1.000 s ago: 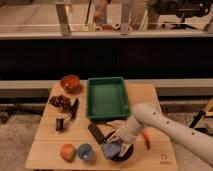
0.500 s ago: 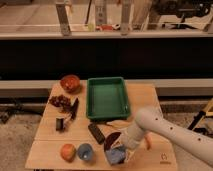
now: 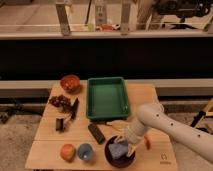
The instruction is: Wipe purple bowl with sponge
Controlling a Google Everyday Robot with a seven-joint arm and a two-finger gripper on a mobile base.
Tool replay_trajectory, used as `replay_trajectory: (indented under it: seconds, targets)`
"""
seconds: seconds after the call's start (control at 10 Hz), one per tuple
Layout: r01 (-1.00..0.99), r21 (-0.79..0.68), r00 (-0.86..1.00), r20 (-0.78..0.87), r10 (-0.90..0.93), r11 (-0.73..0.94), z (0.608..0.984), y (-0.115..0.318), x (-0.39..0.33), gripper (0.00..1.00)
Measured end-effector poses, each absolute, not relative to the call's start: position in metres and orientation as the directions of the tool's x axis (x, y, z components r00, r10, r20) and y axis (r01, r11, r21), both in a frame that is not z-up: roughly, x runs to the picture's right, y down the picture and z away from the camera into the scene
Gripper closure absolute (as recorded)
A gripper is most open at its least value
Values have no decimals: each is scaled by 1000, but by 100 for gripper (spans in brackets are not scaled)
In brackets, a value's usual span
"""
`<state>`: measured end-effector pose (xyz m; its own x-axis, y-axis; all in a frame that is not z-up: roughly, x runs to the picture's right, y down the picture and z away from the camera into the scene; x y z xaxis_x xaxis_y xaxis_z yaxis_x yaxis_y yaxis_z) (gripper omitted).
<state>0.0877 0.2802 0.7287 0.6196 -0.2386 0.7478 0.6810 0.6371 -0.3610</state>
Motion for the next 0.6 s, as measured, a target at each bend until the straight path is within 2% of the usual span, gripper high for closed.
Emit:
replay_trajectory:
  seconds: [0.3, 0.6]
  targets:
    - [703, -328, 578, 780, -239, 631, 733, 277, 62, 100]
    - [732, -294, 537, 804, -254, 614, 721, 282, 49, 100]
